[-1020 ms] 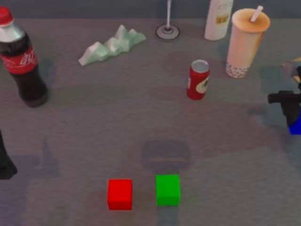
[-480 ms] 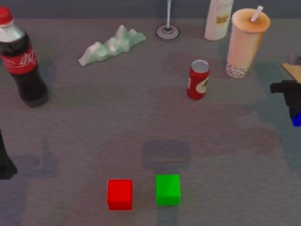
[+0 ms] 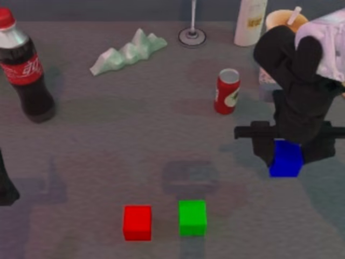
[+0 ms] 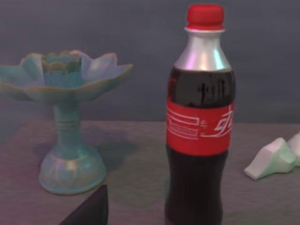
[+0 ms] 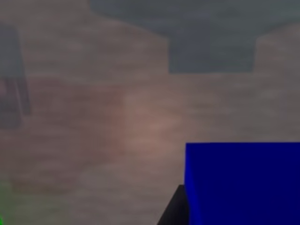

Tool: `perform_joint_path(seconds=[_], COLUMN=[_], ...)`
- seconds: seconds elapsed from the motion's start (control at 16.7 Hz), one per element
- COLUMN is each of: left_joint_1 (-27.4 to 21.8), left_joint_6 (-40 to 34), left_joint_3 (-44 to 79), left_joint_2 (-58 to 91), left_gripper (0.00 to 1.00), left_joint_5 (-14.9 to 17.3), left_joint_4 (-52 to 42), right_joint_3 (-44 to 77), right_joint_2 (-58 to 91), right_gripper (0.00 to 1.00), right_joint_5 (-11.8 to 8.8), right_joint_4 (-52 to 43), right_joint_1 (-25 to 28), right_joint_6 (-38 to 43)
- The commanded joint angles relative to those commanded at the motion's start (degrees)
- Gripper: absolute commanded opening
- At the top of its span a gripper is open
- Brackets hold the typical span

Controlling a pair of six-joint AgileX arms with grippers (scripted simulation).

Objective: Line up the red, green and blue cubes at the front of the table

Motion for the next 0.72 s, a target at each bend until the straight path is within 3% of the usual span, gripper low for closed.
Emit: perform_joint_path(seconds=[0.3,0.72], left_joint_1=[0.0,0.0], left_joint_6=[0.0,0.0], left_joint_3=[0.0,0.0], left_joint_2=[0.0,0.0], left_gripper=[1.00,1.00], left_joint_5=[0.0,0.0], left_joint_4=[0.0,0.0], right_joint_3=[-4.3,-5.0], right_joint_2=[-5.2,-6.0], right_gripper=[0.00,0.00], right_joint_5=[0.1,0.1], right_joint_4=[-0.1,0.3], right_joint_1=[14.2,15.9], right_joint_6=[13.9,15.7])
